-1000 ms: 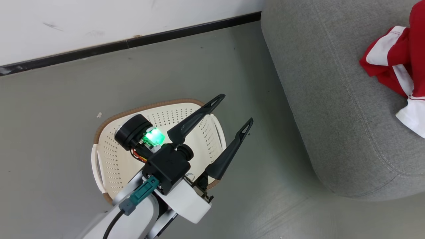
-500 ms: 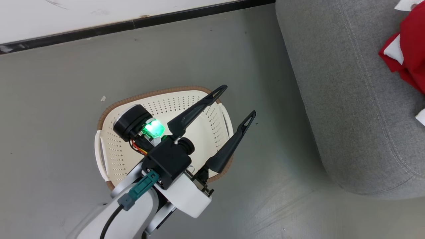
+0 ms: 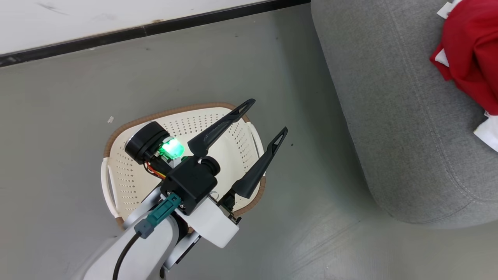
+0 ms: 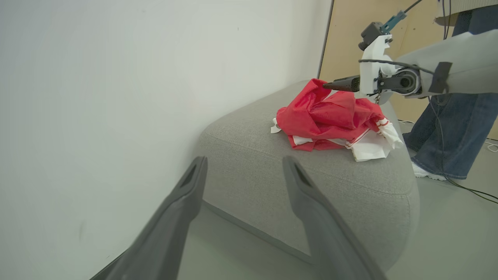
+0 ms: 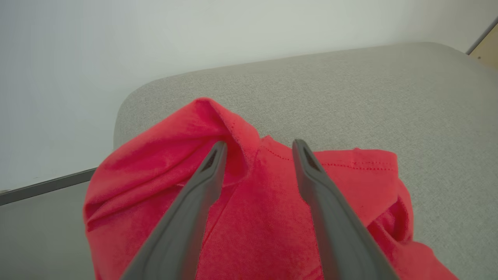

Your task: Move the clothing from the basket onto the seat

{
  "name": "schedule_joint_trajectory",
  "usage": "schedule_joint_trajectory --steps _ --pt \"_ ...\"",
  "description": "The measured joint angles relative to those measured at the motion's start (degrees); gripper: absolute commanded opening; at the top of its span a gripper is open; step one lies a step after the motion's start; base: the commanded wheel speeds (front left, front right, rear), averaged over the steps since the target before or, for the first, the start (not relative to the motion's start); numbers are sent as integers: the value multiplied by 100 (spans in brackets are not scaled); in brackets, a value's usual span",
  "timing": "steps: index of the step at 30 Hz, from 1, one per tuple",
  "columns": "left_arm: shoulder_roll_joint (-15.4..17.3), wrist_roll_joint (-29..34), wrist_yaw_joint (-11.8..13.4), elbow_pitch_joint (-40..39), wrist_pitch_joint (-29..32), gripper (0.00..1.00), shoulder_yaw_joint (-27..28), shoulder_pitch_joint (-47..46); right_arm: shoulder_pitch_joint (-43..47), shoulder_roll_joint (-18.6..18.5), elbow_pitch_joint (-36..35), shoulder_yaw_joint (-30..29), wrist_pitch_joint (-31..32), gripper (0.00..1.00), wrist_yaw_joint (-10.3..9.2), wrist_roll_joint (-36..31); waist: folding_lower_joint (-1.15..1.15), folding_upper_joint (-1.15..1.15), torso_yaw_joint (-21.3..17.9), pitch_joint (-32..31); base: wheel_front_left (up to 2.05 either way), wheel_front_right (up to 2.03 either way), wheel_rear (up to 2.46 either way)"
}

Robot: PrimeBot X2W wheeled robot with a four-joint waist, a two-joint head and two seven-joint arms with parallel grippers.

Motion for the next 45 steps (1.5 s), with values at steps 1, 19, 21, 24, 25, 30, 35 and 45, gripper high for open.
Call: schedule_joint_trajectory --steps 1,19,21,24,25,30,35,45 --pt "0 0 -1 8 -7 100 -2 0 5 -1 -1 -3 -2 100 0 8 0 0 -20 -9 0 0 0" --pt "-12 -99 -4 208 -252 100 52 35 662 -123 -514 -5 -104 100 0 93 0 0 -388 -343 0 0 0" --pt "-11 -120 1 244 -303 100 118 55 703 -120 -689 42 -105 100 0 85 0 0 -412 -401 0 0 0" --pt "-12 -162 52 302 -386 100 222 152 715 -100 -980 114 -119 100 0 85 0 0 -436 -495 0 0 0" --pt "-10 -162 60 328 -414 100 258 174 720 -89 -1101 141 -121 100 0 85 0 0 -439 -527 0 0 0" --pt "0 -222 212 454 -567 100 497 325 777 91 -1736 259 -127 100 0 77 0 0 -424 -697 0 0 0" --pt "25 -369 431 603 -751 100 801 582 966 302 -2182 310 -129 100 0 36 0 0 -351 -870 0 0 0" --pt "68 -488 884 845 -917 100 1391 1116 1405 746 -2740 434 -129 100 0 15 0 0 -104 -1181 0 0 0"
